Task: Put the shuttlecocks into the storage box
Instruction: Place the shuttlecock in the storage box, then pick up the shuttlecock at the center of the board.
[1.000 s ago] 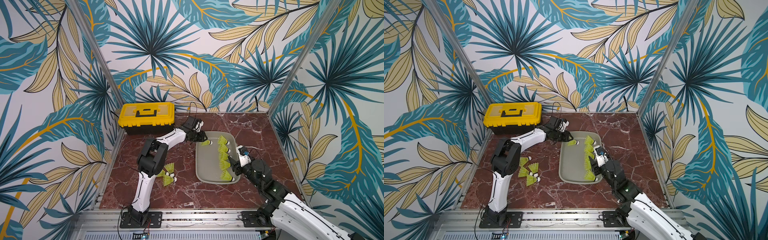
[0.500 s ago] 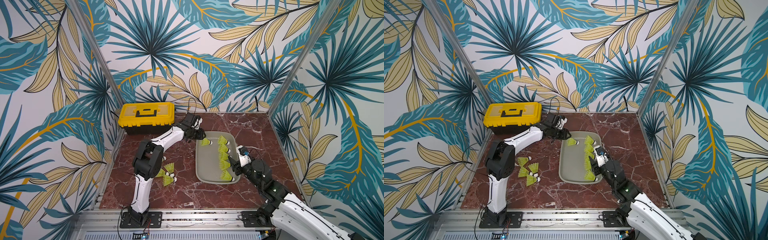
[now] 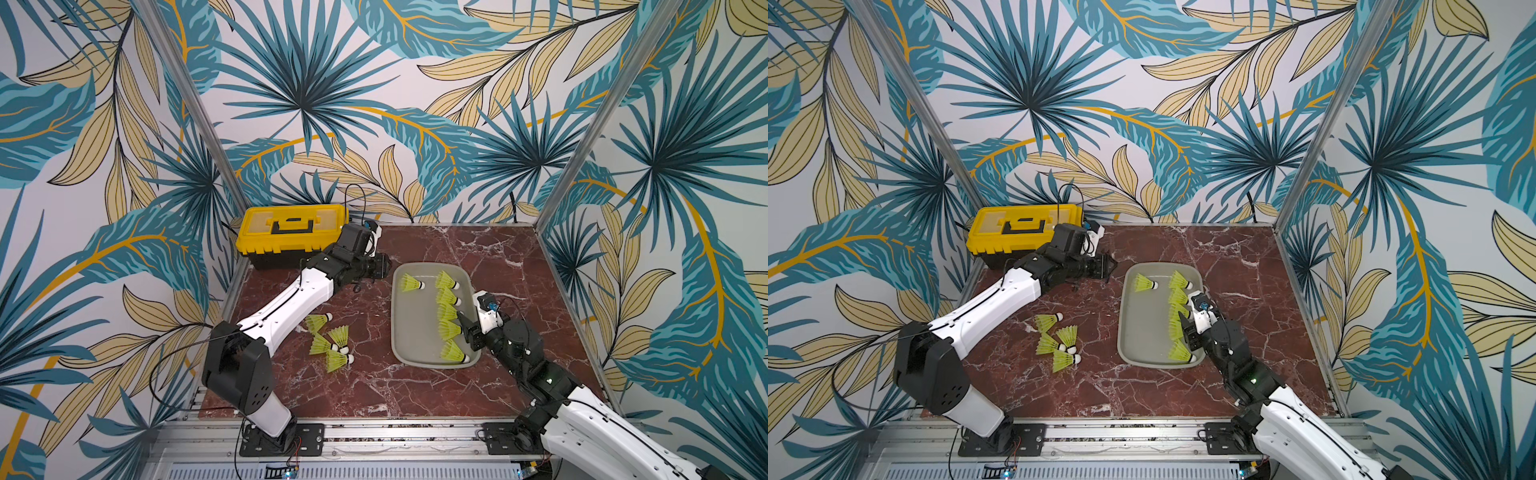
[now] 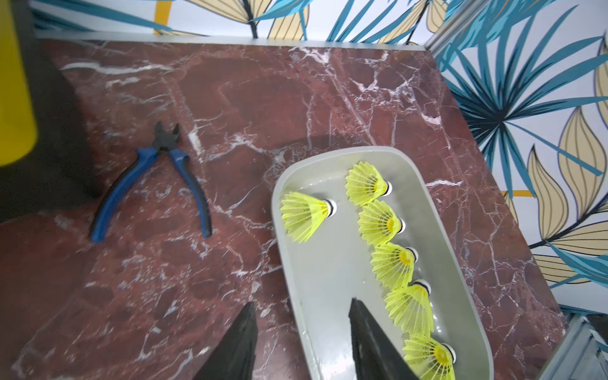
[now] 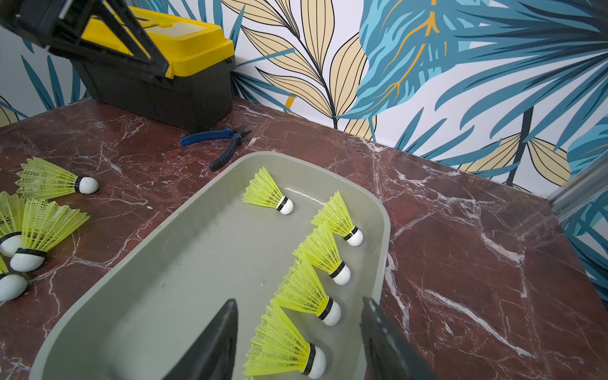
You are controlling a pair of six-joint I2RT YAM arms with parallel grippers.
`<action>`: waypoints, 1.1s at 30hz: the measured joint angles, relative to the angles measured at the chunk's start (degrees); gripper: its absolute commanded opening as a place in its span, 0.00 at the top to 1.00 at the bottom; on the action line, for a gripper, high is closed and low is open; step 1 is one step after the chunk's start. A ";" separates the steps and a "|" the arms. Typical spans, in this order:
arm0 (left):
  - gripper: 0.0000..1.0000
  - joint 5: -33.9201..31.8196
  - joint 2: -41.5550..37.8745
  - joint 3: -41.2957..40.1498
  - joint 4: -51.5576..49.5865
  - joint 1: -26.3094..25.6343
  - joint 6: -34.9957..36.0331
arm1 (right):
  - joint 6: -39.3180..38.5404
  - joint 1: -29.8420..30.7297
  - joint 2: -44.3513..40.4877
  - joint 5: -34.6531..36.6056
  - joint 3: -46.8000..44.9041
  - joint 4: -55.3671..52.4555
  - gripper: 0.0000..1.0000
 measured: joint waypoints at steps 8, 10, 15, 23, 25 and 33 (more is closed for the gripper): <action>0.38 -6.60 -13.35 -11.61 -3.85 1.90 -5.05 | 0.00 0.00 1.01 -0.02 0.00 0.07 0.40; 0.36 -7.78 -16.26 -14.49 -4.42 2.08 -7.06 | 0.00 0.00 1.40 -0.02 0.00 0.11 0.40; 0.34 -9.49 -21.29 -21.44 -5.88 2.16 -12.52 | 0.00 0.00 2.25 -0.04 0.00 0.31 0.40; 0.31 -9.73 -24.98 -31.45 -6.43 2.12 -20.24 | 0.02 0.00 2.89 -0.09 0.00 0.81 0.40; 0.31 -9.84 -25.20 -32.85 -6.29 2.01 -21.70 | 0.04 0.00 3.06 -0.09 0.00 1.07 0.40; 0.31 -10.16 -25.64 -38.29 -4.09 2.01 -26.01 | 0.04 0.00 3.06 -0.11 0.00 1.36 0.40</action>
